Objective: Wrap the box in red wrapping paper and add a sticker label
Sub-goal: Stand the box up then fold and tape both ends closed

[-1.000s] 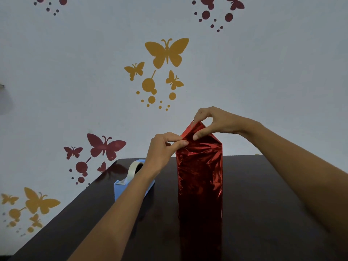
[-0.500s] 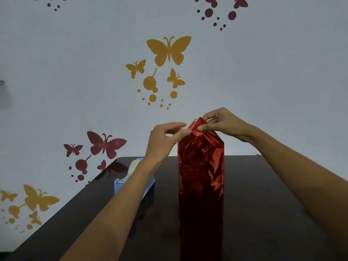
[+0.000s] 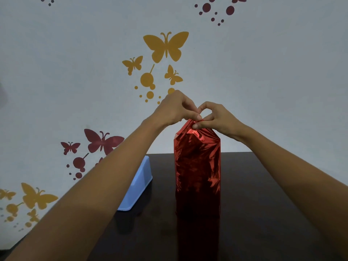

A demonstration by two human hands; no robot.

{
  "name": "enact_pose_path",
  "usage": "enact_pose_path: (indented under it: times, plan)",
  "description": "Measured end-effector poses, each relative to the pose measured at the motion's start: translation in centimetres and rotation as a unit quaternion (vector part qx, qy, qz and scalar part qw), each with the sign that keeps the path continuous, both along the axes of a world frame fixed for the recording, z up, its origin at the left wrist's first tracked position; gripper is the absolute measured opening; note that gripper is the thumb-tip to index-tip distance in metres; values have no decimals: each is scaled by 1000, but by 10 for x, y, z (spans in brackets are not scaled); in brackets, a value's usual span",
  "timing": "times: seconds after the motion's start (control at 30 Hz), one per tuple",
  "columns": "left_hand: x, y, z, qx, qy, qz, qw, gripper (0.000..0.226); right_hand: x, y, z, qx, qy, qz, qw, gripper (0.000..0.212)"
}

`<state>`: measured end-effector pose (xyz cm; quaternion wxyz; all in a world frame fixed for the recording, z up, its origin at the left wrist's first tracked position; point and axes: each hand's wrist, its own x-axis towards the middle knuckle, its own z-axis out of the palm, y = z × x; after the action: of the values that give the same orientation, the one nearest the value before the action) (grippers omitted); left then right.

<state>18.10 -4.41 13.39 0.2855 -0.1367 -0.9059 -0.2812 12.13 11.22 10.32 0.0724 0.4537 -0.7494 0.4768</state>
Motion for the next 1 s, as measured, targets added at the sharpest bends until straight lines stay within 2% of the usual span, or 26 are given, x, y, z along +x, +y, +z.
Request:
enact_pose_path:
  times: [0.13, 0.23, 0.4, 0.63, 0.8, 1.0]
  plan:
    - [-2, 0, 8, -28, -63, -5, 998, 22, -3, 0, -2, 1, 0, -12, 1000, 40]
    - [-5, -2, 12, -21, -92, -15, 995, 19, -3, 0, -2, -4, -7, -7, 1000, 42]
    - [-14, -8, 12, 8, -106, -42, 993, 8, -2, 0, -3, -18, -21, -7, 1000, 41]
    - [-22, -13, 8, 43, -108, -89, 989, 15, -9, 7, -12, -39, -57, 13, 998, 60]
    - [-24, -13, 9, 34, -112, -100, 988, 16, -15, 7, -14, -44, -67, 20, 997, 49]
    - [-21, -11, 10, 32, -103, -111, 988, 8, -13, -1, -11, -15, -78, 24, 997, 9]
